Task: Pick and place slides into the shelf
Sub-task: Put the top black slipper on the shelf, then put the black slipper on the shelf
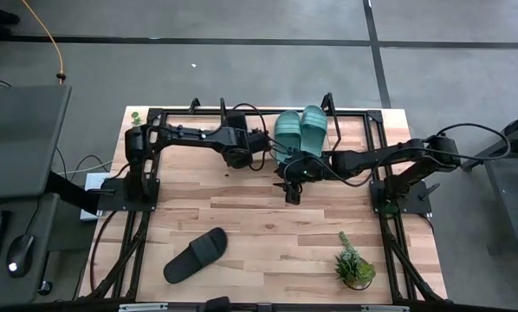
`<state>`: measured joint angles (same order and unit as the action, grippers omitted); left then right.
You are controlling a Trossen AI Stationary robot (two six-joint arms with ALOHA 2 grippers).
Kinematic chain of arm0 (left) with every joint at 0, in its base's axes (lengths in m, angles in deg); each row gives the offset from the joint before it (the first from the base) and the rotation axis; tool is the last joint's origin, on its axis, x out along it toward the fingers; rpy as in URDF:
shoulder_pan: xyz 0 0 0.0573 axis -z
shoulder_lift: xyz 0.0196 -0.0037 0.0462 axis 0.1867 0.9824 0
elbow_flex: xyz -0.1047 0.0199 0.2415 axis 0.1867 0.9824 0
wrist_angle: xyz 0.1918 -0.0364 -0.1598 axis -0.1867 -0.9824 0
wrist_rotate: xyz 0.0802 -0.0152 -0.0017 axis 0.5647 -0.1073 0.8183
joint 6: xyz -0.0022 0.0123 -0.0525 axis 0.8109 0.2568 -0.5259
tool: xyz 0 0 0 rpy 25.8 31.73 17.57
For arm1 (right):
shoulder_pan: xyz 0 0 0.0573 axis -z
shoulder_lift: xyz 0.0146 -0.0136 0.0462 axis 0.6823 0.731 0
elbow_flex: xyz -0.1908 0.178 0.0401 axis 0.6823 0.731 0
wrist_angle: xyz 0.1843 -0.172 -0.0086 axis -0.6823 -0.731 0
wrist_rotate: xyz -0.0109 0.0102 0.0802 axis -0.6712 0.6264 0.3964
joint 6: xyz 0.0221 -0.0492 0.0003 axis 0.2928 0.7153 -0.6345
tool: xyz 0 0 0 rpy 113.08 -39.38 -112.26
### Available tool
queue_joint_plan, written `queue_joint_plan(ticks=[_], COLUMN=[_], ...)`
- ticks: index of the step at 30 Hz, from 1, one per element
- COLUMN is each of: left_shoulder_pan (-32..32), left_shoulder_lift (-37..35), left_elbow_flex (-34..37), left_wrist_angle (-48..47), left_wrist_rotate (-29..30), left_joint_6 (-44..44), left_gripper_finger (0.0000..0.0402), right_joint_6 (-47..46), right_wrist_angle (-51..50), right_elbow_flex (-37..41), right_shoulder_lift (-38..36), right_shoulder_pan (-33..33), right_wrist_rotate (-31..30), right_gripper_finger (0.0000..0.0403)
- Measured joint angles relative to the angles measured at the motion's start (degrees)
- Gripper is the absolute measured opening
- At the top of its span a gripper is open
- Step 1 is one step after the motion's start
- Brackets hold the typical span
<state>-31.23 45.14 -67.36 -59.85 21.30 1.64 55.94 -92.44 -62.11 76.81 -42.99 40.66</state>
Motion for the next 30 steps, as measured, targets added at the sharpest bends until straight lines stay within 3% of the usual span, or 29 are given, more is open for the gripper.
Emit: queue_joint_plan(ticks=[8, 15, 30], left_shoulder_pan=[-0.03, 1.18, 13.26], left_shoulder_lift=[0.00, 0.00, -6.77], left_elbow_flex=[-2.16, -4.58, -5.33], left_wrist_angle=[-3.52, -12.77, -17.95], left_wrist_rotate=[-2.92, -3.83, -3.71], left_joint_6=[-1.62, -7.56, -16.80], left_gripper_finger=[0.0187, 0.0184, 0.0184], right_joint_6=[-0.46, -0.53, -2.05], right_wrist_angle=[-1.37, -1.43, -3.41], right_elbow_flex=[0.00, 0.00, 0.00], right_shoulder_lift=[0.00, 0.00, -0.27], right_shoulder_pan=[0.00, 0.00, -0.06], right_wrist_rotate=[-1.01, -1.36, -1.25], right_gripper_finger=[0.0193, 0.0193, 0.0193])
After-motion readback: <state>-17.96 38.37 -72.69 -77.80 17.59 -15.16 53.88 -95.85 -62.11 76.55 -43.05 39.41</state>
